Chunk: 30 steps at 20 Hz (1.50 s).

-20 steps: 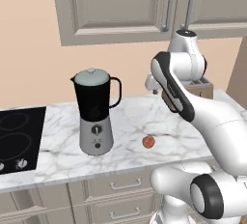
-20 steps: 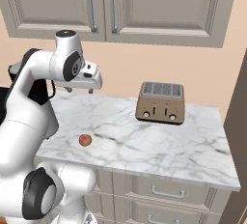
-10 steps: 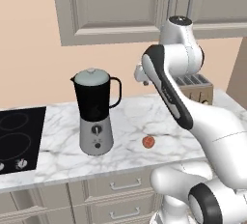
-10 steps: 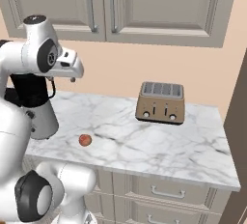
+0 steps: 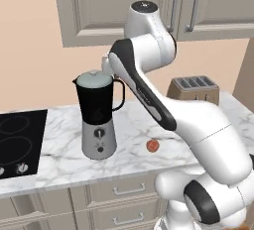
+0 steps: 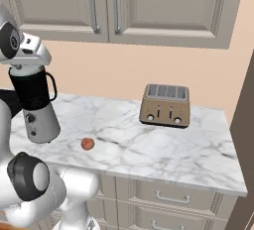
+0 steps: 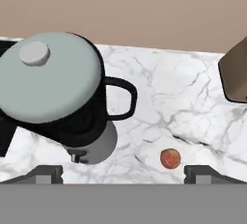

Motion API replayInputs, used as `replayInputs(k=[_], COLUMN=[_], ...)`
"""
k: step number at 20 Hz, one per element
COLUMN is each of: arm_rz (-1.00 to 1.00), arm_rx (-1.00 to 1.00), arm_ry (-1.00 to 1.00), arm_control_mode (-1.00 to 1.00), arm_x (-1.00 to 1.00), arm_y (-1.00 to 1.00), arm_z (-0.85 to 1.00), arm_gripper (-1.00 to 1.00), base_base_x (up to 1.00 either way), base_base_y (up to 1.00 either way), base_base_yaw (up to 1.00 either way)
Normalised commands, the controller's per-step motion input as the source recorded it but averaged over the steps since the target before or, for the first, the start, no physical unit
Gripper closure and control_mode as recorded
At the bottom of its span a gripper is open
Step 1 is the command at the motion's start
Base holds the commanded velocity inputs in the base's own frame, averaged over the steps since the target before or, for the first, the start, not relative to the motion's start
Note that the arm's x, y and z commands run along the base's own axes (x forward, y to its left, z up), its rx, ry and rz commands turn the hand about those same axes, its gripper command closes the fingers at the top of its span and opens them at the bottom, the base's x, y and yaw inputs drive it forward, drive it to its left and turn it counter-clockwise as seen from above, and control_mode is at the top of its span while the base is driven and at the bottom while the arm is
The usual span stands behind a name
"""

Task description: Open the blender lid, put the peach in the blender, close the lid, and start the blender.

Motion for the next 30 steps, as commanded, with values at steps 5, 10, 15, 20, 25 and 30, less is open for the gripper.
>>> replayInputs(k=[5,10,15,20,25,30], arm_rz=[0.0,0.0,0.01,0.0,0.0,0.0], arm_rx=[-0.02,0.0,0.0,0.0,0.0,0.0], arm_ry=[0.0,0.0,0.0,0.0,0.0,0.0], arm_control_mode=[-1.0,-1.0,-1.0,-1.0,-1.0,-1.0], arm_x=[0.14,0.19,0.26,0.3,0.17,0.18], arm_y=[0.66,0.33,0.22,0.07,0.22,0.01], arm_z=[0.02,-0.07,-0.07,-0.25,-0.21,-0.16], arm_gripper=[-1.0,-1.0,-1.0,-1.0,-1.0,-1.0], base_base_x=[0.0,0.0,0.0,0.0,0.0,0.0], base_base_y=[0.0,0.0,0.0,0.0,0.0,0.0], base_base_yaw=[0.0,0.0,0.0,0.0,0.0,0.0])
